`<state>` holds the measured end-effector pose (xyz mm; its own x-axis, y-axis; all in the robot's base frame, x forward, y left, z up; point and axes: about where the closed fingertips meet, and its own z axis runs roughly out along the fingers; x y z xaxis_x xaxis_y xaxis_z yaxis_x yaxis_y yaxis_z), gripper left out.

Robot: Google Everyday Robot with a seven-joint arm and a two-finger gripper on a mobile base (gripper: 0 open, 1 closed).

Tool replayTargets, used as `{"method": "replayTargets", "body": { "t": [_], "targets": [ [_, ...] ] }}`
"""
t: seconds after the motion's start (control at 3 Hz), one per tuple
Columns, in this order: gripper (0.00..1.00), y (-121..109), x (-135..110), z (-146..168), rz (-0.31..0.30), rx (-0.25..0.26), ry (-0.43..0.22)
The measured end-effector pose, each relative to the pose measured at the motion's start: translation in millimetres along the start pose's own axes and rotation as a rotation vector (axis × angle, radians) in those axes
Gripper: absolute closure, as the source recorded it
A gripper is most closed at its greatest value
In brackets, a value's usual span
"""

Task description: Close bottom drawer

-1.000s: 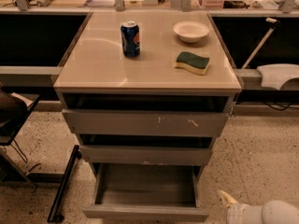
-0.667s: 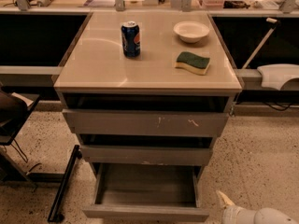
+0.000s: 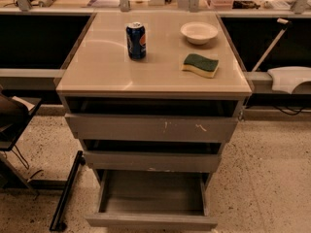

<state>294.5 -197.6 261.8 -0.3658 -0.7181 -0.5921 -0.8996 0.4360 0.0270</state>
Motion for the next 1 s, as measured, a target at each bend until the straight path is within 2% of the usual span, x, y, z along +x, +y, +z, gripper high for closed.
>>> {"method": "replayTargets", "body": {
  "t": [0.33, 0.67, 1.0],
  "targets": [
    [0.00, 54, 3, 41, 0.016, -0.147, -0.062],
    [0.00, 79, -19, 75, -0.030, -0.242, -0.128],
    [0.00, 73, -60, 101, -0.100, -0.245, -0.174]
  ]
}}
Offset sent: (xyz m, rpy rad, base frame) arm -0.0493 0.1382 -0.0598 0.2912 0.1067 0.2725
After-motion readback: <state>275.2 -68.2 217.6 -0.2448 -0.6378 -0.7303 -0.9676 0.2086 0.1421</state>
